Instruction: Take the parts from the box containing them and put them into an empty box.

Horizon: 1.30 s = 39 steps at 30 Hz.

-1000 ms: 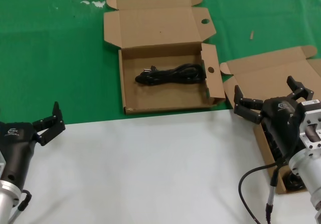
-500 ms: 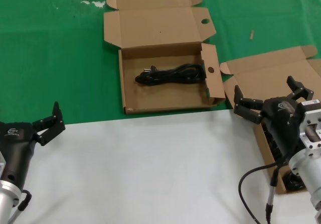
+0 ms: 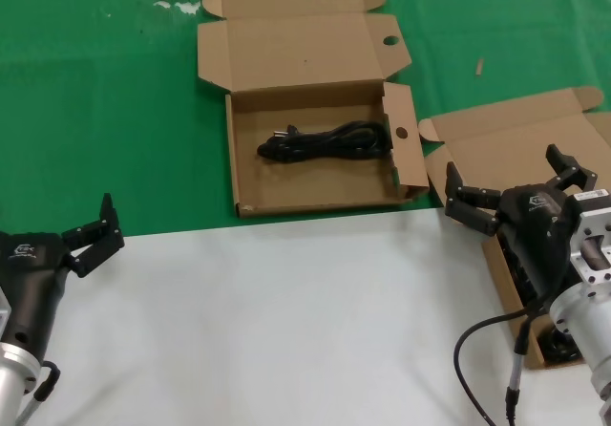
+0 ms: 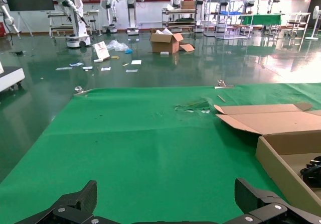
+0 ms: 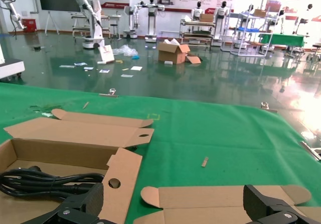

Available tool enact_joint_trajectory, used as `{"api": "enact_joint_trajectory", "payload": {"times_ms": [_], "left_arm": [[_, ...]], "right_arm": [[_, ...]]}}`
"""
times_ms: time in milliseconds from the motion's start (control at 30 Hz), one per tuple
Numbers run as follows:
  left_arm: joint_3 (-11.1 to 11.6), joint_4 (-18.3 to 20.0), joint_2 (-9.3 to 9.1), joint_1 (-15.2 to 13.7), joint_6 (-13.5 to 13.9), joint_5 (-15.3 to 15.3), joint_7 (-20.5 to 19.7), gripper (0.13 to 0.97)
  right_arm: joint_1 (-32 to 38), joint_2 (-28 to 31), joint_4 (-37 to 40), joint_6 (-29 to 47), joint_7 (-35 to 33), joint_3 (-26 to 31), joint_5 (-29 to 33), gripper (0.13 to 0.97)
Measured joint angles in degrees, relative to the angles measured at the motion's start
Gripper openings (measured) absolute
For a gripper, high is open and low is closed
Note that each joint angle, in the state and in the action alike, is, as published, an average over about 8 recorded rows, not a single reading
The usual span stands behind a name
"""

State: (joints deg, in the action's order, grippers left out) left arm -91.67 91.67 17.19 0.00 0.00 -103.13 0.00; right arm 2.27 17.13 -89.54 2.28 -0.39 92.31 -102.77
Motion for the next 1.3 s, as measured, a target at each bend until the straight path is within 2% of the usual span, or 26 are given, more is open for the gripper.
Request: {"api": "enact_joint_trajectory", "payload": {"times_ms": [1300], "left_arm": [[0.00,0.00,0.00,0.00,0.00,0.00,0.00,0.966]], "right_arm": [[0.00,0.00,0.00,0.00,0.00,0.00,0.00,0.966]]}}
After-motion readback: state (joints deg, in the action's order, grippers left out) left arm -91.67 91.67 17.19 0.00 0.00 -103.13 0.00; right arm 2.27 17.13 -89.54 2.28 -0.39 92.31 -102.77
